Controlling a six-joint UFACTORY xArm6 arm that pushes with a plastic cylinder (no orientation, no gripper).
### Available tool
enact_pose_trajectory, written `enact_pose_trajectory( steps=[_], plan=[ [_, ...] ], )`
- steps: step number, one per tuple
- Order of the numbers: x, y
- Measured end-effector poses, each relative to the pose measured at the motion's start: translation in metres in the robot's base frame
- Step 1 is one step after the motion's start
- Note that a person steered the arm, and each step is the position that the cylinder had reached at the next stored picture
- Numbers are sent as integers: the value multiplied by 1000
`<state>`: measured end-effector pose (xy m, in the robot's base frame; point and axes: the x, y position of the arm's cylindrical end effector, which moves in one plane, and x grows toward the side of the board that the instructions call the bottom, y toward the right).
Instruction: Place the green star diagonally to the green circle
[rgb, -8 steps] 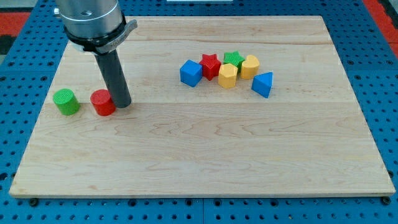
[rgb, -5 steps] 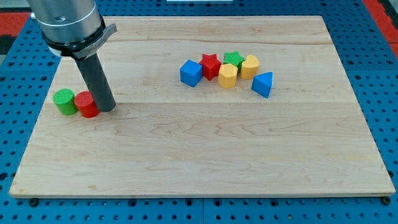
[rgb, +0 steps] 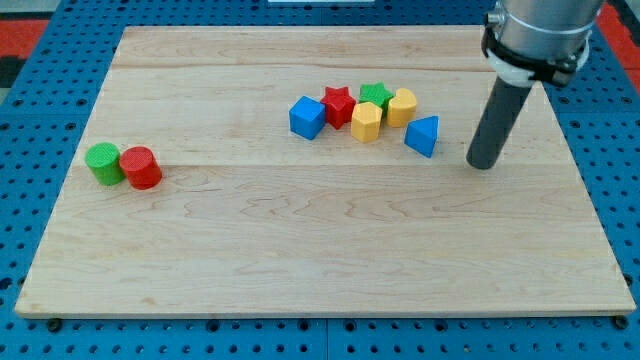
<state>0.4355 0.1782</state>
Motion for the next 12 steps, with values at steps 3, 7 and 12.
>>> enact_pose_trajectory(
  steps=[3,7,12],
  plan=[
    [-56,-105],
    [-138,-124],
    [-71,-319]
  ],
)
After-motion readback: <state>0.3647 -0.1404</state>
